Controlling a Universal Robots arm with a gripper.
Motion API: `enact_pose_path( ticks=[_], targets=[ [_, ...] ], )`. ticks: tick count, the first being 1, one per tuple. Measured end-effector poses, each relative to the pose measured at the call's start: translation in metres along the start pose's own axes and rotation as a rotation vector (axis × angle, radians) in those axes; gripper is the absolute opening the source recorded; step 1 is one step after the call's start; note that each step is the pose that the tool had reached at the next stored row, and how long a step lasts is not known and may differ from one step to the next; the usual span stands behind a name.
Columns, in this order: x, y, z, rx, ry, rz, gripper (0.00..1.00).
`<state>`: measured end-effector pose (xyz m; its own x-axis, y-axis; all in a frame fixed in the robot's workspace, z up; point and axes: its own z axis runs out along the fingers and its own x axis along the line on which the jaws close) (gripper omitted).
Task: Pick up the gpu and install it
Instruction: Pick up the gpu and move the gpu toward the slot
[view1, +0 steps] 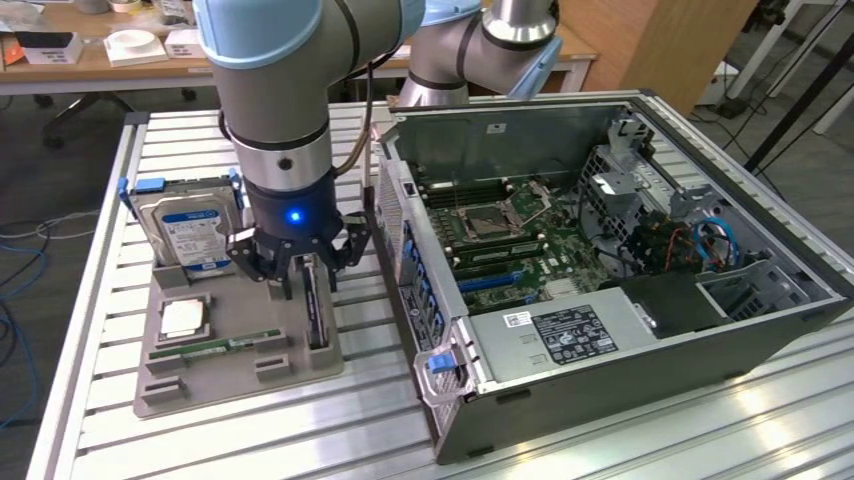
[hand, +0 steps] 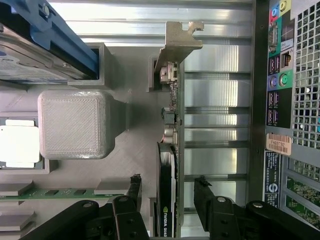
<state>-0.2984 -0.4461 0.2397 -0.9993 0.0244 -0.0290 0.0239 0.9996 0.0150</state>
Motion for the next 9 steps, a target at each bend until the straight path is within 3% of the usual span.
enact_pose_path(
  ticks=[3,6,9],
  targets=[
    [0.0000,0.0000,0.0000,0.0000,0.0000,0.000,0.53],
    [0.0000,0.0000,0.0000,0.0000,0.0000,0.000,0.40],
    [0.0000,0.0000,0.0000,0.0000,0.0000,0.000,0.40]
  ],
)
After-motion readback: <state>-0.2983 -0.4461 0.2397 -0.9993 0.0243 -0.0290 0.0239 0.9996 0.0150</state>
